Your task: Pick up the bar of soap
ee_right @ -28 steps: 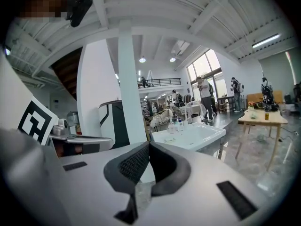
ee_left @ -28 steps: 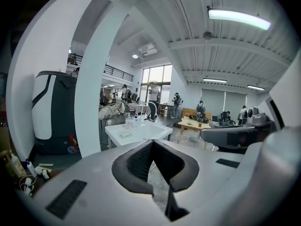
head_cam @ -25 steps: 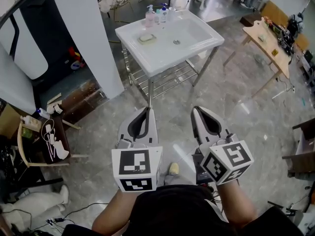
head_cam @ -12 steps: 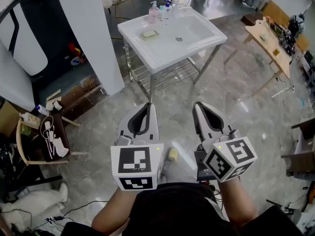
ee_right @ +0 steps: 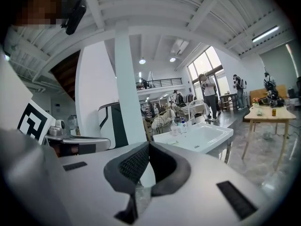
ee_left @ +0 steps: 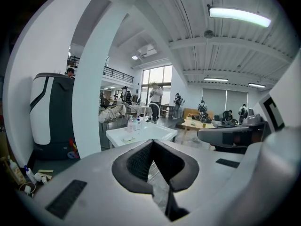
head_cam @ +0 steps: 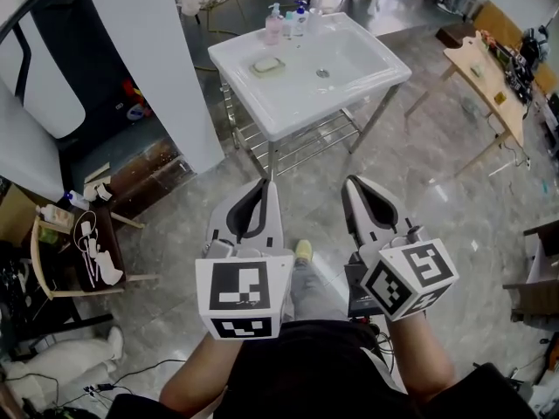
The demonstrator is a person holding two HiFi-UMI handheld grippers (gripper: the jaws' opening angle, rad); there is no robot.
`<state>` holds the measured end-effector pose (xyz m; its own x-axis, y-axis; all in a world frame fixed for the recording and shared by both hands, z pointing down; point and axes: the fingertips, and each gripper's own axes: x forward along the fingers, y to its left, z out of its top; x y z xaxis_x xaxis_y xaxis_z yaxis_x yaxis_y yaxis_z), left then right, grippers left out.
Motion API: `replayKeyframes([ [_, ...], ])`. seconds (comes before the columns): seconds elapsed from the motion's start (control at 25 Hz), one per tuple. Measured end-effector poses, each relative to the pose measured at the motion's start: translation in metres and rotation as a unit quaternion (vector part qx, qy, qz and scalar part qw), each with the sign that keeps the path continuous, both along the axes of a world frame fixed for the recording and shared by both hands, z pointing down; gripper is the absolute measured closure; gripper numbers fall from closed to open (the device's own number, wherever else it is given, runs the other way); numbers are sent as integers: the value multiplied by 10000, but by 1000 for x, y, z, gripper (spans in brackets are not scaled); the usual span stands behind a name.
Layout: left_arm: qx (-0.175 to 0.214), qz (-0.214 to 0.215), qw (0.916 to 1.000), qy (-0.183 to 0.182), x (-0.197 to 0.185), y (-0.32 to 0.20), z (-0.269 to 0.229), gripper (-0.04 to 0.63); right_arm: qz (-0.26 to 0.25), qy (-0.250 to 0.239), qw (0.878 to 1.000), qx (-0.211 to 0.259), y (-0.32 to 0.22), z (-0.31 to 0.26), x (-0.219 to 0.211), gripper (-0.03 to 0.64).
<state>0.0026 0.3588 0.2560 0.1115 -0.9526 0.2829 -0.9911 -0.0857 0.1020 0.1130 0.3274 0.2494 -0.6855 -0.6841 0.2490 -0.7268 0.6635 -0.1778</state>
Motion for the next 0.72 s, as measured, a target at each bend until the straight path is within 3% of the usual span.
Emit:
replayKeyframes([
  [0.72,-187,-189,9996,59,8,-149,10,600,-136,25,9999,-70,-151,0,10,612],
])
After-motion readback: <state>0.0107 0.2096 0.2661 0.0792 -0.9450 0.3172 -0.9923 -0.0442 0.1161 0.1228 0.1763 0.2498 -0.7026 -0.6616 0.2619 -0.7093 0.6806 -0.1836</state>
